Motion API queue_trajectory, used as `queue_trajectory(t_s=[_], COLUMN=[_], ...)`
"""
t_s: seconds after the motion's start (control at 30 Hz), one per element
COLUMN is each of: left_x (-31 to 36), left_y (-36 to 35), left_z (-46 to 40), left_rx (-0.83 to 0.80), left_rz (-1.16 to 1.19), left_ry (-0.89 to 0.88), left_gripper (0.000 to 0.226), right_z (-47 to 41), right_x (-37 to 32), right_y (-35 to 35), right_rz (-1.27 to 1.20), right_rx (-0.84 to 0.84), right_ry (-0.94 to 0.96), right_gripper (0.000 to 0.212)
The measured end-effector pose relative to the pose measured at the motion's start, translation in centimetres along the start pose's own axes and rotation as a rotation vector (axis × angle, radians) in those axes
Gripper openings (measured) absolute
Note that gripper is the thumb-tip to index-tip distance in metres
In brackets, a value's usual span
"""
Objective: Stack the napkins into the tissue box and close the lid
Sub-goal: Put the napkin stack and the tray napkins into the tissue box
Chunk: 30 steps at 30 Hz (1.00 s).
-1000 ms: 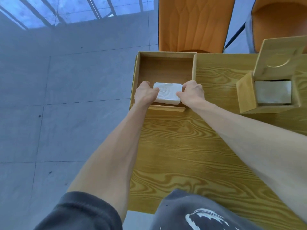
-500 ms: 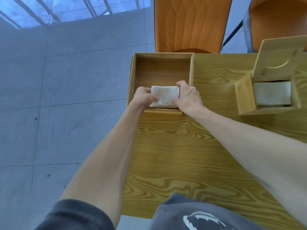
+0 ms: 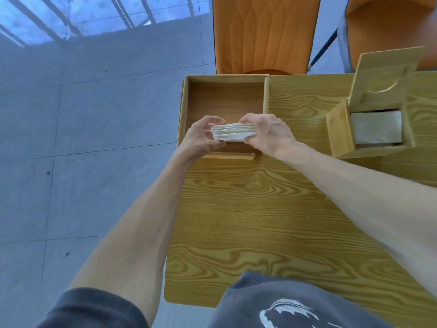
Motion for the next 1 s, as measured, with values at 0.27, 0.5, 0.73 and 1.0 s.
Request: queue_trajectory(t_s=[0.27, 0.5, 0.73, 1.0], left_x=[0.0, 0.3, 3.4, 8.7], left_y=[0.2, -0.1, -1.3, -6.0], left_z=[0.3, 1.1, 2.5, 4.5], left_rx=[0.097, 0.124, 0.132, 0.151], left_rz=[-0.203, -0.213, -0.175, -0.107], left_ry=[-0.032, -0.014, -0.074, -0.139], left_gripper=[0.031, 0.021, 0.024, 0.036], right_z=[0.9, 2.0, 4.3, 9.2], right_x=[0.2, 0.8, 2.5, 6.9], right_y=[-0.1, 1.3, 4.2, 9.1], right_rz=[-0.001, -0.024, -0.13, -0.271], right_rx=[0.036, 0.087, 0.166, 0.266], right_ry=[-0.007, -0.037, -0.059, -0.142], right_gripper=[0.034, 0.031, 0.031, 0.031])
Point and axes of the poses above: each hand's wrist, its own z-axis away from the middle knuckle, its own y-axis out of the back of the hand, x = y × z, the point moved 7 cm from there along -z, towards the middle knuckle, and after that the axes turned 7 degrees about -z, right-handed, at the moved point
